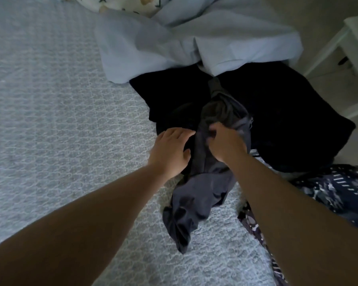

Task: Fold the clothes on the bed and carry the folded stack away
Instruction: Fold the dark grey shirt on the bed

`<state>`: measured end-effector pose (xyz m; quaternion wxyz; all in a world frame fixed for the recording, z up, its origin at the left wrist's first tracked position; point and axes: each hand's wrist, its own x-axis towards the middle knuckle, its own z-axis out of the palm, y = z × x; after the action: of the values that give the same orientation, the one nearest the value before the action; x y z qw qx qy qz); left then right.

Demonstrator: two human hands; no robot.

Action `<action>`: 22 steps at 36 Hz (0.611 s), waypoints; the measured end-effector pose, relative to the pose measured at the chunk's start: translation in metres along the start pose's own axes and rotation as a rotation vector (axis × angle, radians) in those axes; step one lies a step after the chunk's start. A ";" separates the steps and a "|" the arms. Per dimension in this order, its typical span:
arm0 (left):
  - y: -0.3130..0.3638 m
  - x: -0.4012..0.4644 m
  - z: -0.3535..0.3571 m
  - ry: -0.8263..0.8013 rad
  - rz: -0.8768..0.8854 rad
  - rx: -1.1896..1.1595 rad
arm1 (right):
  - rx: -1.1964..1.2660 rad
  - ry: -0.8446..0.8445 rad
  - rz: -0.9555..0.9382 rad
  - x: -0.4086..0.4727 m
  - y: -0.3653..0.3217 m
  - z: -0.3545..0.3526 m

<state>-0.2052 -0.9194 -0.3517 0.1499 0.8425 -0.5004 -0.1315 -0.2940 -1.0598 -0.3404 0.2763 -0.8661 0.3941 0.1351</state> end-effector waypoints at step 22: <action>-0.020 -0.039 -0.175 -0.327 0.036 0.383 | -0.223 -0.349 -0.127 -0.107 -0.015 -0.099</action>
<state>-0.1418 -0.8550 -0.1959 -0.0934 0.8140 -0.5487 -0.1662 -0.3508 -1.0441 -0.2059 0.2509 -0.8778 0.2676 0.3081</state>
